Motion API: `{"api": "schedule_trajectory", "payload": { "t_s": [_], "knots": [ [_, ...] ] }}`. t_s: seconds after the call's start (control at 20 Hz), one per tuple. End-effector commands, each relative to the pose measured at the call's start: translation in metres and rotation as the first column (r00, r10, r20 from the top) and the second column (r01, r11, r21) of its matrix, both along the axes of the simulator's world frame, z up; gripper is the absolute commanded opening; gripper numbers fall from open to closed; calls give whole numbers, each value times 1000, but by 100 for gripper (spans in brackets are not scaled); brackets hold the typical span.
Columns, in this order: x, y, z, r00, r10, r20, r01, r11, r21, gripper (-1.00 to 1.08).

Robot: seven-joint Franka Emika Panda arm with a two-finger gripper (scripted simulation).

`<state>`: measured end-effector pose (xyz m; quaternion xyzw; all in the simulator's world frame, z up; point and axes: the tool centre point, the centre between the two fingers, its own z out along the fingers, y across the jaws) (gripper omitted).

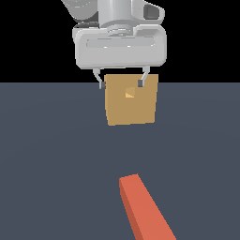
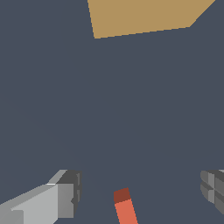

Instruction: Insert the peg into the horizontal hole in a box.

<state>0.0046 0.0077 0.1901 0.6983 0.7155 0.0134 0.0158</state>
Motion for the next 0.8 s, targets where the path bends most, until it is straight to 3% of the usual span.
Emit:
{"api": "schedule_trajectory", "payload": {
  "t_s": [0.0,0.4,0.75],
  "knots": [
    [0,0,0,1000,0,0,0,1000,0,100],
    [1,-15,-6,1000,14,-2,-14,1000,0,100],
    [3,-54,-23,999,50,-7,-50,999,0,100]
  ]
}}
